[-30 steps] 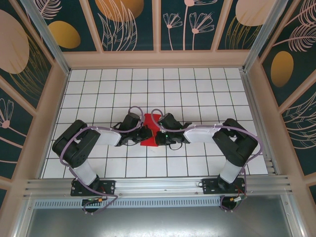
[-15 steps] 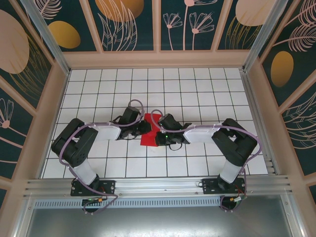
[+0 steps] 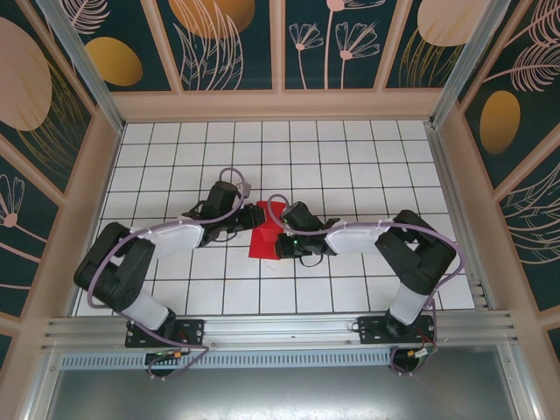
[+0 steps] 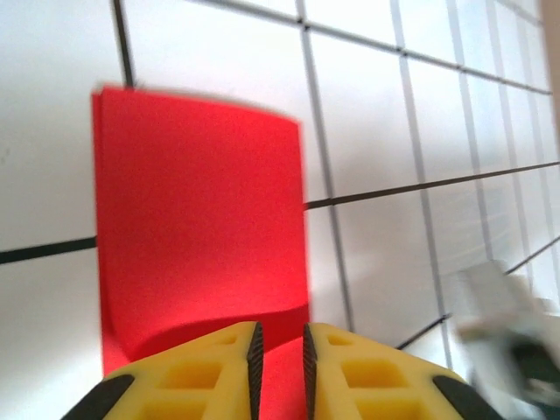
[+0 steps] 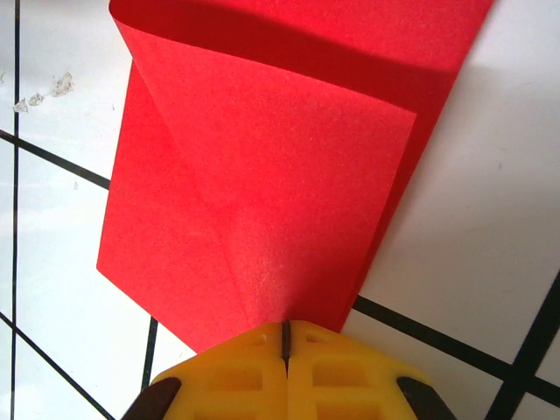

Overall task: Fold a paper plane with a square sheet of paper (pick it up from the middle)
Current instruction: Fold the triangle a second time at the center of the table.

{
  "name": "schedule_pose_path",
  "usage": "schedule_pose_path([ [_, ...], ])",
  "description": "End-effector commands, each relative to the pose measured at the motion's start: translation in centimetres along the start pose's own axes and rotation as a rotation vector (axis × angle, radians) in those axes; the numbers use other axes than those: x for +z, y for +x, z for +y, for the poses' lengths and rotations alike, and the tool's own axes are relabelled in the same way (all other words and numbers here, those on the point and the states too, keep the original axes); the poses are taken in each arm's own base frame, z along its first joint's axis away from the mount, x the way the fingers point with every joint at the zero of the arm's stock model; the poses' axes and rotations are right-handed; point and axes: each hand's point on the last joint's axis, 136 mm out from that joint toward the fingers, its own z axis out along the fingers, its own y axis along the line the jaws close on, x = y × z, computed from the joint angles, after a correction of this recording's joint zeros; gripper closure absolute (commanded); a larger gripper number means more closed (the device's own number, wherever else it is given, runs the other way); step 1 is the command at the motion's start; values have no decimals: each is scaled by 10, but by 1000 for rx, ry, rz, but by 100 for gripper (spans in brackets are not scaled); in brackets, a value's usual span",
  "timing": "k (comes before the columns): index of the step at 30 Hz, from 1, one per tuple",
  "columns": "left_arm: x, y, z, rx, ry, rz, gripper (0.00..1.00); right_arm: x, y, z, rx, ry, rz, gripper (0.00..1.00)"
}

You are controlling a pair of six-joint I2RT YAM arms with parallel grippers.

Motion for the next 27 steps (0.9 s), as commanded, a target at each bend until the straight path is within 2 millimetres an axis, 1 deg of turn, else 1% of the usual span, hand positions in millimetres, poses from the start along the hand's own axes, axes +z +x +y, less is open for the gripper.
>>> schedule_pose_path([
  [1, -10, 4, -7, 10, 18, -10, 83, 11, 36, -44, 50, 149, 108, 100],
  [2, -10, 8, -9, 9, 26, -2, 86, 11, 36, -44, 51, 150, 107, 100],
  [6, 2, 30, -13, -1, 47, 51, 92, 11, 36, -47, 59, 170, 107, 100],
  [10, 15, 48, -8, -28, 51, 102, 95, 12, 36, -47, 60, 172, 111, 100],
  [14, 23, 62, -11, -37, 82, 153, 98, 13, 37, -48, 63, 174, 119, 100],
  [20, 31, 75, 11, -50, 3, 194, 98, 13, 39, -50, 65, 180, 126, 100],
  [23, 35, 77, 21, -47, -44, 192, 97, 14, 43, -53, 65, 189, 135, 100],
  [24, 40, 81, 31, -51, -78, 205, 97, 14, 44, -54, 66, 194, 139, 100],
  [27, 42, 78, 40, -43, -118, 183, 97, 13, 47, -58, 68, 207, 144, 100],
])
